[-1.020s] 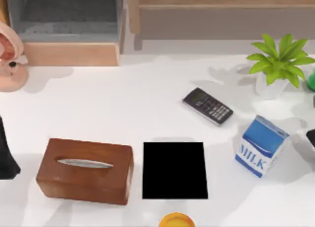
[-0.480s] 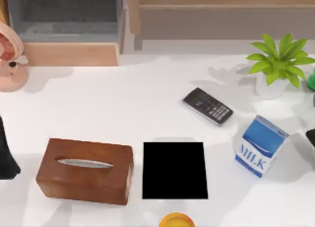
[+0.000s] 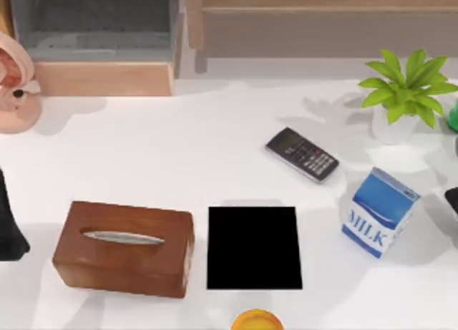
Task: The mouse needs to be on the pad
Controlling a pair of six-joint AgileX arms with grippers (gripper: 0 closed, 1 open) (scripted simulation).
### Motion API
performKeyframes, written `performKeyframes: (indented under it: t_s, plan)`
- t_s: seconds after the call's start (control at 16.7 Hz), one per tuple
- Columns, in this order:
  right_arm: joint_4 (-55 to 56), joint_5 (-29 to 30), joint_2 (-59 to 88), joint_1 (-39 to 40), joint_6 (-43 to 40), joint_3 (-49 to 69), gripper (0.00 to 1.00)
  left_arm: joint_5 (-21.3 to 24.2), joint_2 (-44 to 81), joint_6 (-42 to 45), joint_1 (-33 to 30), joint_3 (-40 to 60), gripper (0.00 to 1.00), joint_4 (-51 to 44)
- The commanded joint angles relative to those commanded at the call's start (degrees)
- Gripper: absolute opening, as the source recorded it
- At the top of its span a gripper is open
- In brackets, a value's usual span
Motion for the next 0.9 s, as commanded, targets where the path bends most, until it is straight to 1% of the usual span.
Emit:
performKeyframes:
  t_s: [0.18,0.24,0.66,0.72,0.9]
  plan:
    - [0.0,0.0,0.0,0.0,0.0,0.0,0.02,0.0,0.0,0.0,0.0,0.0,1.00,0.0]
    - [0.0,0.0,0.0,0.0,0.0,0.0,0.00,0.0,0.0,0.0,0.0,0.0,1.00,0.0]
    - [0.0,0.0,0.0,0.0,0.0,0.0,0.00,0.0,0.0,0.0,0.0,0.0,1.00,0.0]
    - [-3.7,0.4,-3.5,-0.4,-0.5,-0.4,0.00,0.0,0.0,0.0,0.0,0.0,1.00,0.0]
    - [-5.7,0.3,-4.6,-0.6,-0.5,1.7,0.00,0.0,0.0,0.0,0.0,0.0,1.00,0.0]
